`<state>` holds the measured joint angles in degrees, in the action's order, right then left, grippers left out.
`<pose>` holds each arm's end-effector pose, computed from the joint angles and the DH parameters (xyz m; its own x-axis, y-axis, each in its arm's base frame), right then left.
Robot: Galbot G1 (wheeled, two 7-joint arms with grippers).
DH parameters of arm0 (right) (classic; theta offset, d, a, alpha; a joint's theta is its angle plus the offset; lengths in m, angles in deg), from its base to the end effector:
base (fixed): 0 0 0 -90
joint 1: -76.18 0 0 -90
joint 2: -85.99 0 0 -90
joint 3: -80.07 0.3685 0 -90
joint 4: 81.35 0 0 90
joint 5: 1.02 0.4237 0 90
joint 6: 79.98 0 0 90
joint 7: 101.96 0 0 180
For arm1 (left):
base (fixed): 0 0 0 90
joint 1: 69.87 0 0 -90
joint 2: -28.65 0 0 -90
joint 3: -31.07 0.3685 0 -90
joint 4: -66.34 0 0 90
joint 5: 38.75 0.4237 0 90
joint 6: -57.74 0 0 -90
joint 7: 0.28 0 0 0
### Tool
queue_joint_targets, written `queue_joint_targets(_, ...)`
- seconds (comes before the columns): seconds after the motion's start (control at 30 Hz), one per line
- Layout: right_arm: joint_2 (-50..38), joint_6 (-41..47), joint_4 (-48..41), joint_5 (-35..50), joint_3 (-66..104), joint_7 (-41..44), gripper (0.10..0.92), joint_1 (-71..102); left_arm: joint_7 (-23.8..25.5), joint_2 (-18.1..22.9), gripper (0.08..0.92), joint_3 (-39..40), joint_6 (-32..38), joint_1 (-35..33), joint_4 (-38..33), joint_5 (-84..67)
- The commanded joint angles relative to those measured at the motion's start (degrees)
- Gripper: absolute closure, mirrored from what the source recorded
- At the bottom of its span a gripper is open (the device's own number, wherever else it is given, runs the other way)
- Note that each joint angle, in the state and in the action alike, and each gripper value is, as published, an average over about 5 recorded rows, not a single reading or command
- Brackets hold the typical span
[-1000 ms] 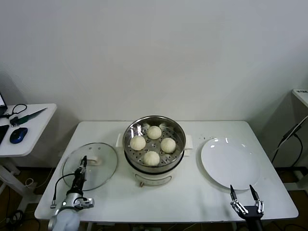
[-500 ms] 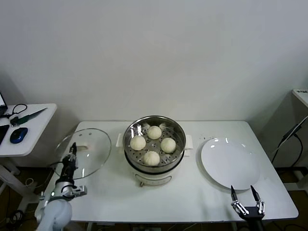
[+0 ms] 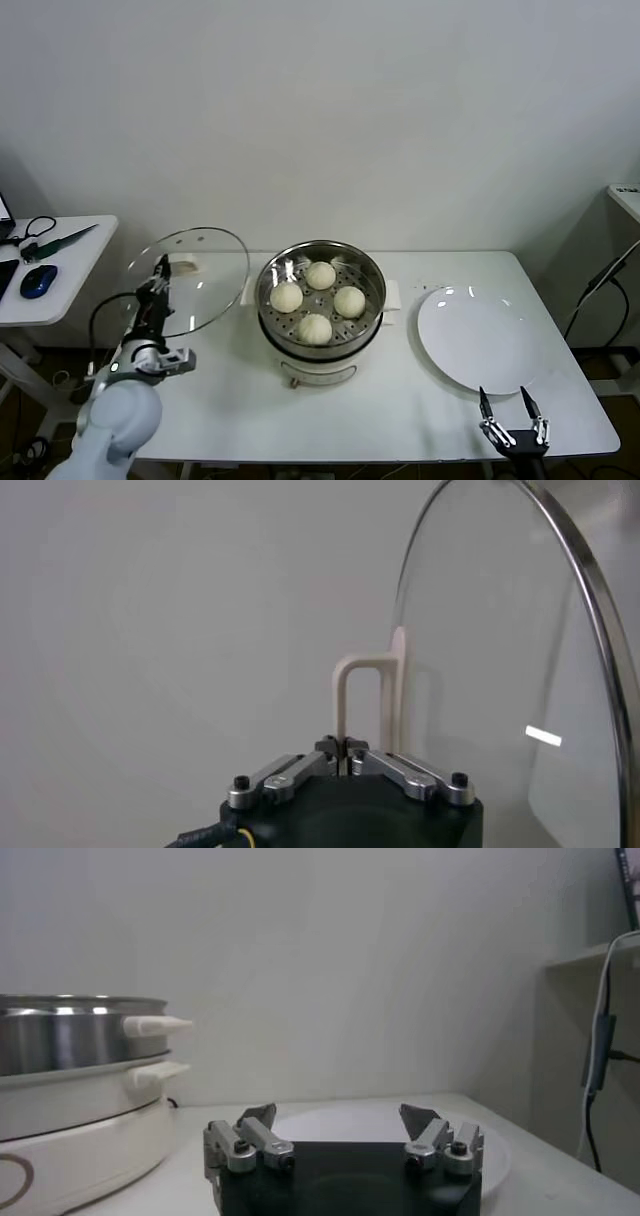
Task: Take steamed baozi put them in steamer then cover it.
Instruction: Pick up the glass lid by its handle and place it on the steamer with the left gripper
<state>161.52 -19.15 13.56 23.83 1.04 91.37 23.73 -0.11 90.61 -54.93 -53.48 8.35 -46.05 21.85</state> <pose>0.1447 -0.1608 -0.4917 -0.9999 -0.0112 -0.0067 -0.0116 0.9981 0.0599 0.3426 0.0732 -0.2713 -0.9880 -0.1305 -0.0830 -0.0933 0.0744 0.9929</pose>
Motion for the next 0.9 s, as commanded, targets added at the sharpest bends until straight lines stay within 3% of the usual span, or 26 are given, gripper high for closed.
queue_joint_targets(0.03,0.0,-0.5,-0.2,-0.4,-0.5,-0.1,0.203,-0.4,5.1,-2.0,0.869,1.2,-4.4,-0.5,-7.3,-1.7)
queue_joint_targets(0.3,-0.7,-1.8,-1.4,0.1,-1.1,-0.1,0.203,-0.9,10.3,3.3,0.869,17.3,-13.0,4.4,-12.2,8.8)
queue_joint_targets(0.63,-1.9,-2.6,-2.1,1.4,-1.5,-0.3,0.203,-1.2,13.5,18.6,0.869,31.7,-15.5,7.1,-5.7,24.0)
queue_joint_targets(0.9,-1.8,-3.1,-2.3,1.9,-1.7,-0.4,0.203,-1.3,13.4,26.3,0.869,35.1,-16.2,10.3,2.8,29.4)
